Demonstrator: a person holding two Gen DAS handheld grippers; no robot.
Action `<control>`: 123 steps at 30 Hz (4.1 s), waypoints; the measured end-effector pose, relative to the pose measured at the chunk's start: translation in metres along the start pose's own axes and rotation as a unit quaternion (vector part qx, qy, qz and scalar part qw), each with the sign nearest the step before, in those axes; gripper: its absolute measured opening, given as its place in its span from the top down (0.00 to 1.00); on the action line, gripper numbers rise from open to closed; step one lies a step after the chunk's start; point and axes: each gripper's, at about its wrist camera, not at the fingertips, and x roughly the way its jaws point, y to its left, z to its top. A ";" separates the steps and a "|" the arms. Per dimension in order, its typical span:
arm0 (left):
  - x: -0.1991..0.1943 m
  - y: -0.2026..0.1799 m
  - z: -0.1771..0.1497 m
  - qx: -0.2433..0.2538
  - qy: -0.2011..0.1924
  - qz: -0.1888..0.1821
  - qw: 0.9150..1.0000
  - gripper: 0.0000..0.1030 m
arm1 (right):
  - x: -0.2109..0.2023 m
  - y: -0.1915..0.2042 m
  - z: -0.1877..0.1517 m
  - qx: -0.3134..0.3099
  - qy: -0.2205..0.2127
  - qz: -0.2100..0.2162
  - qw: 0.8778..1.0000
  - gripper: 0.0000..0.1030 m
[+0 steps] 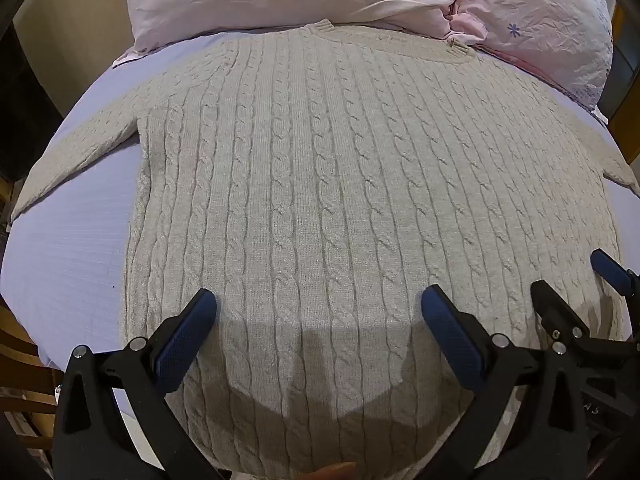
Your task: Fold small clothes
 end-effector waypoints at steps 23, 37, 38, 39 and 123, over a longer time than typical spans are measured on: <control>0.000 0.000 0.000 0.000 -0.001 0.000 1.000 0.01 | 0.002 0.000 0.000 0.000 0.002 0.000 1.000 0.02; 0.000 0.000 0.000 0.000 -0.002 0.000 1.000 0.01 | 0.002 0.000 0.000 0.000 0.003 0.000 1.000 0.02; 0.000 0.000 0.000 0.000 -0.002 0.000 1.000 0.01 | 0.002 0.000 0.000 0.000 0.003 0.000 1.000 0.02; 0.000 0.000 0.000 0.000 -0.002 0.000 1.000 0.01 | 0.002 0.000 0.000 0.000 0.003 0.000 1.000 0.02; -0.031 0.180 0.018 -0.213 -0.253 -0.112 0.937 0.01 | 0.015 -0.446 0.057 0.533 -0.149 -0.058 0.831 0.93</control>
